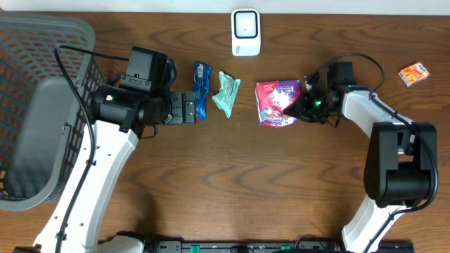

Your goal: Scan the item barcode

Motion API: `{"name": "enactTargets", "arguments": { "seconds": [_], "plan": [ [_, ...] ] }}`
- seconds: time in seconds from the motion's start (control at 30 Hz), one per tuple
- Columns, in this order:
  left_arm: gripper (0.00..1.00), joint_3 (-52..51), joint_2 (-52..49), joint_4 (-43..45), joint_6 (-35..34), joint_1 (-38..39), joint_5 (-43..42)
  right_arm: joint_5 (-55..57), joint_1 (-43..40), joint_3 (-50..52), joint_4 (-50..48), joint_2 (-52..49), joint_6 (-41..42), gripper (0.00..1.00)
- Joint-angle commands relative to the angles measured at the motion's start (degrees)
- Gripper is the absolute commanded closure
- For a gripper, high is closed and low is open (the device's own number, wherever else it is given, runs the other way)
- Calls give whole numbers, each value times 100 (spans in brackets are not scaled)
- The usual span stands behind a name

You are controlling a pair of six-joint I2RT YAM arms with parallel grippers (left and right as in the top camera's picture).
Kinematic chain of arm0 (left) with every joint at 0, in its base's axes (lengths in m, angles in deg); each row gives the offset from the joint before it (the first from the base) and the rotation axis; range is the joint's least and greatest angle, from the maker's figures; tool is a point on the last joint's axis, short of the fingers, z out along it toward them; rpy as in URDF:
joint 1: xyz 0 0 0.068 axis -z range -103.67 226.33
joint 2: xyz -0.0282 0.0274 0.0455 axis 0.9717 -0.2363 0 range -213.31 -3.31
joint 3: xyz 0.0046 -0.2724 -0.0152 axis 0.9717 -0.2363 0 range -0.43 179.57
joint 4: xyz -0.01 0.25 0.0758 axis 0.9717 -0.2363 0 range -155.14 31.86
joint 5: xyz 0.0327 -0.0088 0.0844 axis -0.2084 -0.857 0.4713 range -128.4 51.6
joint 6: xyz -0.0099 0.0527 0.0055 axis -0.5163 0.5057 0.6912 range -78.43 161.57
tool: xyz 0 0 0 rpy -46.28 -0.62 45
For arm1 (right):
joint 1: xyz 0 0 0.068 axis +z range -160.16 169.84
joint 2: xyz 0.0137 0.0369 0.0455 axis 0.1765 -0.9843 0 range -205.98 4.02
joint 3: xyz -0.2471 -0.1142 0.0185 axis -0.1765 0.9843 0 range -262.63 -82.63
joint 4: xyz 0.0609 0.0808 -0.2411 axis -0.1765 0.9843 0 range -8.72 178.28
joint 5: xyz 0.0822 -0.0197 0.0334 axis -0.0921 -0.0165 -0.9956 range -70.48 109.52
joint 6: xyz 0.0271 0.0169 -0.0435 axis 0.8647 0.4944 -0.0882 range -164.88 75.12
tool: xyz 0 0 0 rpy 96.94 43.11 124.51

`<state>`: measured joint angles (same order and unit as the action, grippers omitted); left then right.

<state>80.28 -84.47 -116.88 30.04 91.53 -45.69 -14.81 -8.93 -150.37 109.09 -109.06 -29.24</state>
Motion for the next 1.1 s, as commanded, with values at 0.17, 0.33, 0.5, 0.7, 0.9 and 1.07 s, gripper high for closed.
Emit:
{"name": "enactTargets", "arguments": {
  "seconds": [0.17, 0.33, 0.5, 0.7, 0.9, 1.07],
  "plan": [
    [2, 15, -9, -20, 81, -20, 52, -1021, 227, -748, -671, -42, 1091, 99],
    [2, 15, -9, -20, 81, -20, 52, -435, 533, -1554, -1379, -42, 2238, 99],
    [2, 15, -9, -20, 81, -20, 52, 796, 879, -1980, -1930, -46, 3174, 99],
    [2, 15, -9, -20, 81, -20, 52, 1738, 1252, -2063, -2660, -166, 3759, 99],
    [2, 15, -9, -20, 81, -20, 52, 1316, 1344, -2872, -2822, -1014, 4109, 98],
    [2, 15, -9, -20, 81, -20, 52, 1032, 1237, -3554, -2452, -1471, 3797, 98]
  ]
}}
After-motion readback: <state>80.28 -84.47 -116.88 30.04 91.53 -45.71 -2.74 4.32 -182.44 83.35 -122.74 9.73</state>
